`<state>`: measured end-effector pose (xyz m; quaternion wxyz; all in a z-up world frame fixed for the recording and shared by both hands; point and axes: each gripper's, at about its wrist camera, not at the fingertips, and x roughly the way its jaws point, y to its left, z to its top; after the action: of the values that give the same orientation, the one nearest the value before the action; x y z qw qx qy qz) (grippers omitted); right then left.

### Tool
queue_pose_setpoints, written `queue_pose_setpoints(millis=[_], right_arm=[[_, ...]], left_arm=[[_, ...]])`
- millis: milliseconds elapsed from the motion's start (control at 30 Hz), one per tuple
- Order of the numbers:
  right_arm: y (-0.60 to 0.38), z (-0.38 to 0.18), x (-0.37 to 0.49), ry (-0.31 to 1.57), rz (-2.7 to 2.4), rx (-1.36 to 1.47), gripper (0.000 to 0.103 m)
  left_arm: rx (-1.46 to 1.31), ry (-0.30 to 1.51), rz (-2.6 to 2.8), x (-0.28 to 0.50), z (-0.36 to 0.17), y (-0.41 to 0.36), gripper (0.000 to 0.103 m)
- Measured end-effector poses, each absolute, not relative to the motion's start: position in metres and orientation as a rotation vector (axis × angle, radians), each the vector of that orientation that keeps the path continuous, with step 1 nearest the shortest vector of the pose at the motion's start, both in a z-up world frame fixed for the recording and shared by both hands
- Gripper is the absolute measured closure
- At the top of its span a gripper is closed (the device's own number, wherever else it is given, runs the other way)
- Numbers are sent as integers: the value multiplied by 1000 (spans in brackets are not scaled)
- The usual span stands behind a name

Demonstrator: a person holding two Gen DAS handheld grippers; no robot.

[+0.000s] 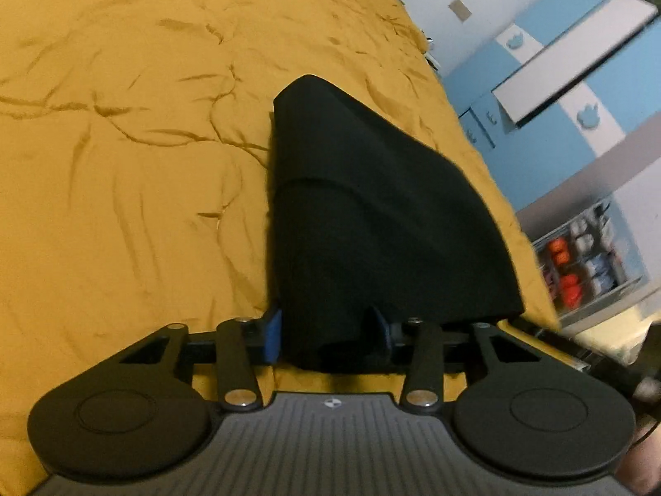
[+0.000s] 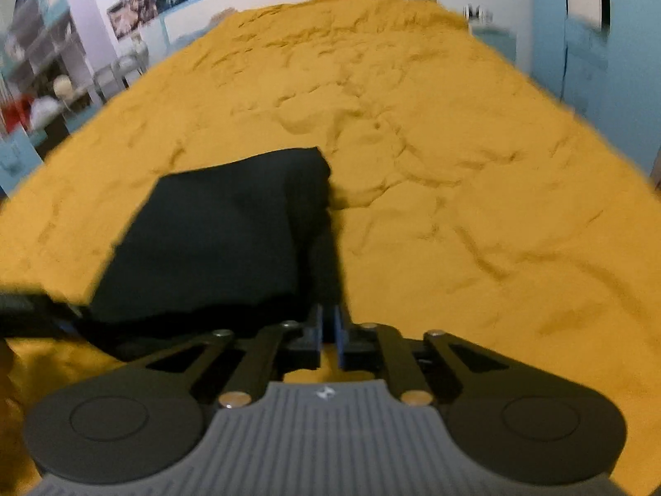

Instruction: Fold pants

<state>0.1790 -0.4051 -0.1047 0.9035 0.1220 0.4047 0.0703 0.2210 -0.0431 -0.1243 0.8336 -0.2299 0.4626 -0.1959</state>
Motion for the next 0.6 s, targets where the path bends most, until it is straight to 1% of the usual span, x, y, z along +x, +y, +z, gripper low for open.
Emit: queue_pose_setpoints(millis=[33, 67, 133, 167, 200, 233, 400, 500, 567, 600], right_arm=[[-409, -101, 178, 818, 140, 273, 87], [-411, -97, 179, 799, 135, 293, 78], [-416, -89, 184, 771, 141, 343, 76], [-419, -85, 189, 759, 153, 381, 71], [-423, -83, 193, 747, 162, 419, 63], [-424, -80, 197, 742, 167, 451, 61], [-423, -94, 254, 795, 211, 558, 60], [-418, -107, 290, 824, 210, 567, 60], [-414, -118, 311, 862, 197, 548, 60], [-412, -123, 320, 881, 195, 537, 77]], left_arm=[[-493, 982, -419, 219, -124, -42, 59], [-512, 987, -424, 218, -123, -39, 60], [-539, 991, -433, 217, -121, -32, 60], [-548, 991, -434, 216, -120, -29, 60], [-558, 987, -434, 215, -119, -25, 60], [-569, 978, -432, 215, -118, -22, 60], [-630, 973, -418, 224, -122, -19, 60], [-641, 976, -413, 227, -125, -21, 60], [-659, 980, -411, 229, -128, -21, 62], [-661, 979, -410, 229, -129, -21, 69]])
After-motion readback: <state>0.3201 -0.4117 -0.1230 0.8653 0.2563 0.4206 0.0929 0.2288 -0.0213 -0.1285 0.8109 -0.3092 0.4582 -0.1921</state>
